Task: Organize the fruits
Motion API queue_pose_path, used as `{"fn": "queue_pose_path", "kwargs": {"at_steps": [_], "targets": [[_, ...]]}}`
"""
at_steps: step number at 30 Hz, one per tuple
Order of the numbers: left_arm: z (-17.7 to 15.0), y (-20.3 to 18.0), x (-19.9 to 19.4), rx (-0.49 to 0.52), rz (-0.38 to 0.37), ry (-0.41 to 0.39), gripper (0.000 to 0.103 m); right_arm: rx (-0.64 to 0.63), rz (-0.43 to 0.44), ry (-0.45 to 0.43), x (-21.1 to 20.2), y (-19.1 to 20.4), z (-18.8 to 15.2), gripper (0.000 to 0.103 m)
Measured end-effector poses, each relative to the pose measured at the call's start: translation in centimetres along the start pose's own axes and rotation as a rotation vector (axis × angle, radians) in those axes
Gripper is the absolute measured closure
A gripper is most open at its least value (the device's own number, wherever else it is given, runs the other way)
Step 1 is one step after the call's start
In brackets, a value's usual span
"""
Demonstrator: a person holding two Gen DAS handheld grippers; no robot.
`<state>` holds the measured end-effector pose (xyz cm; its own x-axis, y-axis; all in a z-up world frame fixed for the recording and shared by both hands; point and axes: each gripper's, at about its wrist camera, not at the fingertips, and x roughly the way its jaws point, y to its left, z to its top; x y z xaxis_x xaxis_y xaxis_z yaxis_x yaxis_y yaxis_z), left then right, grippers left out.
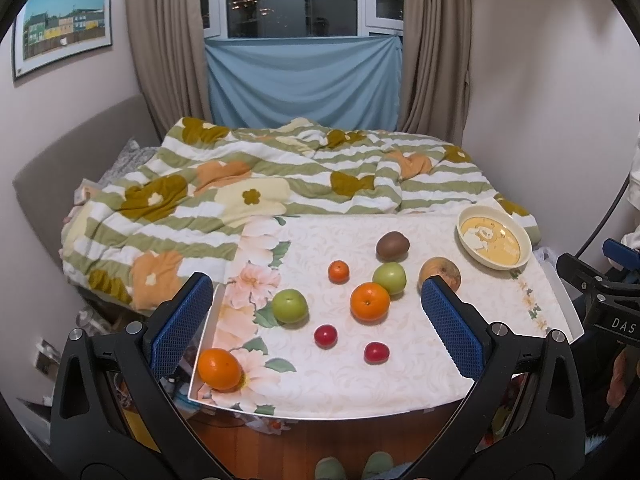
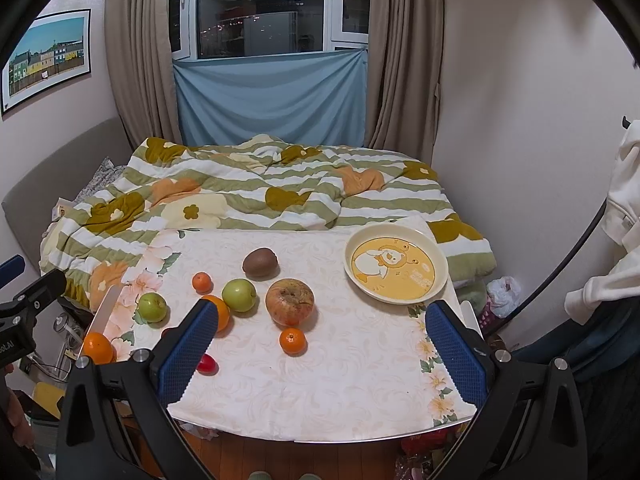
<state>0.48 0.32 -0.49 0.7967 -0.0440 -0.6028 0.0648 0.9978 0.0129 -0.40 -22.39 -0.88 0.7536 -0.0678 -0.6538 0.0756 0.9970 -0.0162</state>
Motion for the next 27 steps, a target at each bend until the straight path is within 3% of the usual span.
{"fn": "queue_pose_path", "kwargs": {"at_steps": [27], "targets": [[0.01,0.39,0.03,-0.002,-0.002,0.001,0.0,0.003,0.006,-0.006,-0.07,0.33,0.22,0.0]]}}
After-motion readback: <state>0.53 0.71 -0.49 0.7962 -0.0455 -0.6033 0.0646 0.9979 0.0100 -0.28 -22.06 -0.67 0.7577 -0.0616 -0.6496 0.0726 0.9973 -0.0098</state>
